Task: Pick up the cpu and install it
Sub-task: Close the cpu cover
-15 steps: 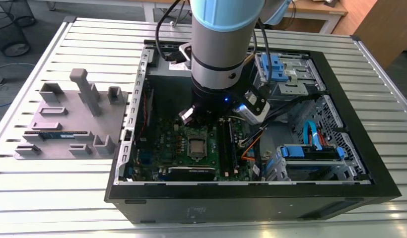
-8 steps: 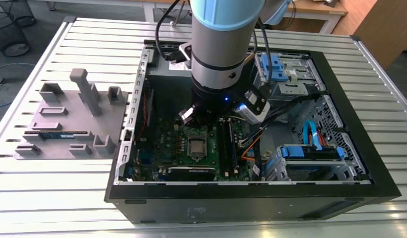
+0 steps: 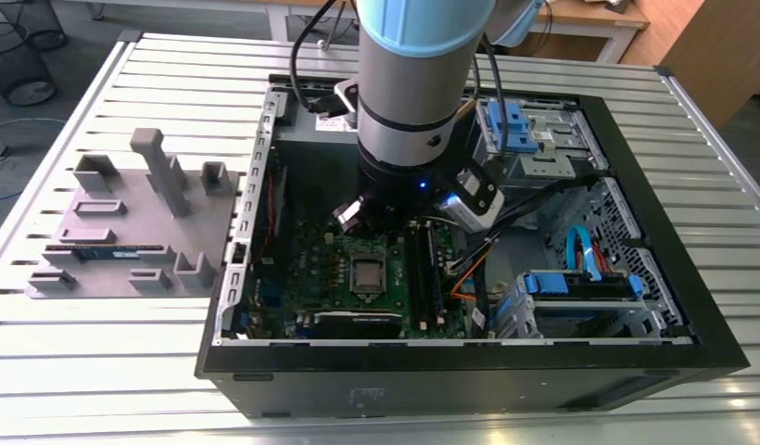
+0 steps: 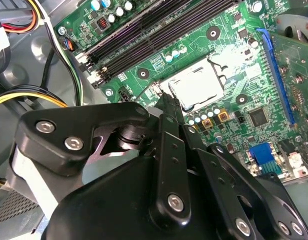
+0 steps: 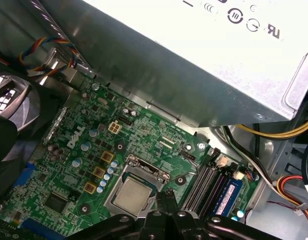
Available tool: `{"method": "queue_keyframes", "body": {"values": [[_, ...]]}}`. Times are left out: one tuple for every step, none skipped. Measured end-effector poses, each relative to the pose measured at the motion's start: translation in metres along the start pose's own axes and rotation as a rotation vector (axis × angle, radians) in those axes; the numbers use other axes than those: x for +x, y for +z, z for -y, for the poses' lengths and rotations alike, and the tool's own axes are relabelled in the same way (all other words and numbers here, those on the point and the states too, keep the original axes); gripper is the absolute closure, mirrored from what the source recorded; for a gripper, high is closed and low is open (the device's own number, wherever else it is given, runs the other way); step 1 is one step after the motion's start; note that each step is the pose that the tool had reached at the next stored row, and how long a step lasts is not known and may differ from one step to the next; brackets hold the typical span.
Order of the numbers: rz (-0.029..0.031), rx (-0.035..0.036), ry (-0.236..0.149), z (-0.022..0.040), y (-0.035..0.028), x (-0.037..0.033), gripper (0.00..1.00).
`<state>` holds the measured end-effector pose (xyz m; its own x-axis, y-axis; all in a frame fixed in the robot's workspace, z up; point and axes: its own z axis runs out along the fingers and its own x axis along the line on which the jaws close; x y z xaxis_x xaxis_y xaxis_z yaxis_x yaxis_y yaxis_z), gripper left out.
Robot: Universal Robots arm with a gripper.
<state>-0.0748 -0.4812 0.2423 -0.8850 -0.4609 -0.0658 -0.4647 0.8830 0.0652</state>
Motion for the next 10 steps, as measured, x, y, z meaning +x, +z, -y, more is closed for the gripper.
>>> {"method": "queue_keyframes", "body": {"values": [[-0.0004, -0.0003, 0.0, 0.0, 0.0, 0.0, 0.89], [-0.0008, -0.0005, 0.0, 0.0, 0.0, 0.0, 0.89], [-0.0013, -0.0008, 0.0, 0.0, 0.0, 0.0, 0.89], [-0.0014, -0.0008, 0.0, 0.0, 0.0001, 0.0, 0.89], [-0.0012, -0.0009, 0.0, 0.0, 0.0002, 0.0001, 0.89], [-0.0012, -0.0009, 0.0, 0.0, 0.0003, 0.0002, 0.89], [-0.0013, -0.0009, 0.0, -0.0001, 0.0003, 0.0004, 0.89], [-0.0013, -0.0009, 0.0, -0.0002, 0.0004, 0.0007, 0.89], [-0.0013, -0.0009, 0.0, -0.0001, 0.0006, 0.0009, 0.89], [-0.0013, -0.0009, 0.0, 0.0, 0.0007, 0.0012, 0.89]]}}
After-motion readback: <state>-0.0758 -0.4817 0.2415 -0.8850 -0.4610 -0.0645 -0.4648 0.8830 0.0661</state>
